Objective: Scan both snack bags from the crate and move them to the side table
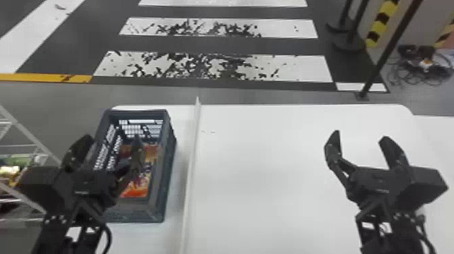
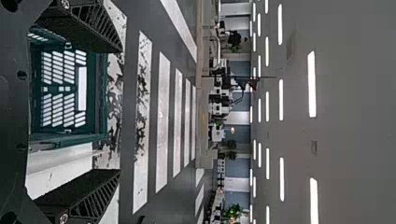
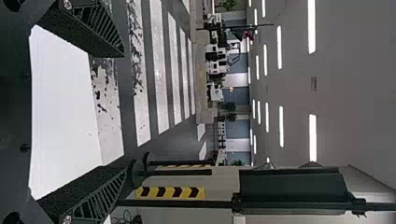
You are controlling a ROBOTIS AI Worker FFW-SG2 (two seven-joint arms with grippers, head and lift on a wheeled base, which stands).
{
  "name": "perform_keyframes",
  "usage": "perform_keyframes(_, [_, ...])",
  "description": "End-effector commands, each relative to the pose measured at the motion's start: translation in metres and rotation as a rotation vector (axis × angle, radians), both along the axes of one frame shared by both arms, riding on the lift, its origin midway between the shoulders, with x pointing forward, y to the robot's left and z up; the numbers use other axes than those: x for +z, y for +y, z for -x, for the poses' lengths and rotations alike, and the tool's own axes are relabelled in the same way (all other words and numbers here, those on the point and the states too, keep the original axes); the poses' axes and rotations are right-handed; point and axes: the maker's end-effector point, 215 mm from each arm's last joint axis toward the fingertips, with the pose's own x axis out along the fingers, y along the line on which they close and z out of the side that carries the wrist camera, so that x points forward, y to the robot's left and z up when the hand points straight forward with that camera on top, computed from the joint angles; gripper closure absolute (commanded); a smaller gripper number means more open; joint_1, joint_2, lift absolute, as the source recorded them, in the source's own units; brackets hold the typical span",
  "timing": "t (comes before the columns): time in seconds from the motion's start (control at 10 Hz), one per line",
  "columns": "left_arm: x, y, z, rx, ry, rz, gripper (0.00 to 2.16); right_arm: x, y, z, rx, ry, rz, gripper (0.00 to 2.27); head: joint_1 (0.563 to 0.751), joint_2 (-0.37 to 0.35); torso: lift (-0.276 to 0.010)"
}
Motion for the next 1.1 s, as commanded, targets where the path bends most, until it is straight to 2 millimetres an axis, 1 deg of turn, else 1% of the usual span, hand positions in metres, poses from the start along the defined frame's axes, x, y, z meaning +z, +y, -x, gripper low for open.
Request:
perform_keyframes(0.0, [-0.007, 0.006, -0.008, 0.006, 0.053, -0.006, 0.08, 0.0, 0.004, 0.002, 0.009, 0.002, 0.01, 0.06, 0.695, 0.061, -0.029])
perform_keyframes(0.1, [-0.009, 0.007, -0.019, 0.007, 0.072, -0.009, 0.08, -0.002, 0.005, 0.005, 0.013, 0.009, 0.02, 0.06, 0.695, 0.073, -0.029])
perform_keyframes(0.2, [-0.019, 0.007, -0.031, 0.003, 0.113, -0.007, 0.08, -0.008, 0.006, 0.009, 0.017, 0.026, 0.031, 0.06, 0.695, 0.076, -0.029])
perform_keyframes(0.3, [-0.031, 0.009, -0.041, 0.018, 0.151, 0.003, 0.08, -0.008, 0.006, 0.01, 0.017, 0.029, 0.037, 0.06, 0.695, 0.077, -0.029])
perform_keyframes(0.4, [-0.037, 0.01, -0.05, 0.029, 0.175, 0.012, 0.08, -0.012, 0.007, 0.01, 0.018, 0.042, 0.044, 0.06, 0.695, 0.08, -0.029])
perform_keyframes(0.5, [-0.047, 0.01, -0.058, 0.037, 0.22, 0.027, 0.08, -0.017, 0.006, 0.011, 0.019, 0.059, 0.049, 0.06, 0.695, 0.083, -0.029])
perform_keyframes(0.6, [-0.052, 0.012, -0.065, 0.043, 0.235, 0.033, 0.08, -0.017, 0.006, 0.011, 0.019, 0.059, 0.054, 0.06, 0.695, 0.083, -0.029])
perform_keyframes(0.8, [-0.085, 0.015, -0.075, 0.04, 0.356, 0.033, 0.09, -0.02, 0.006, 0.011, 0.021, 0.071, 0.069, 0.06, 0.695, 0.082, -0.029])
perform_keyframes(0.9, [-0.092, 0.018, -0.078, 0.047, 0.381, 0.033, 0.1, -0.021, 0.006, 0.011, 0.023, 0.072, 0.07, 0.06, 0.695, 0.083, -0.029])
perform_keyframes(1.0, [-0.103, 0.022, -0.081, 0.056, 0.423, 0.03, 0.15, -0.023, 0.006, 0.011, 0.025, 0.078, 0.075, 0.06, 0.695, 0.085, -0.029])
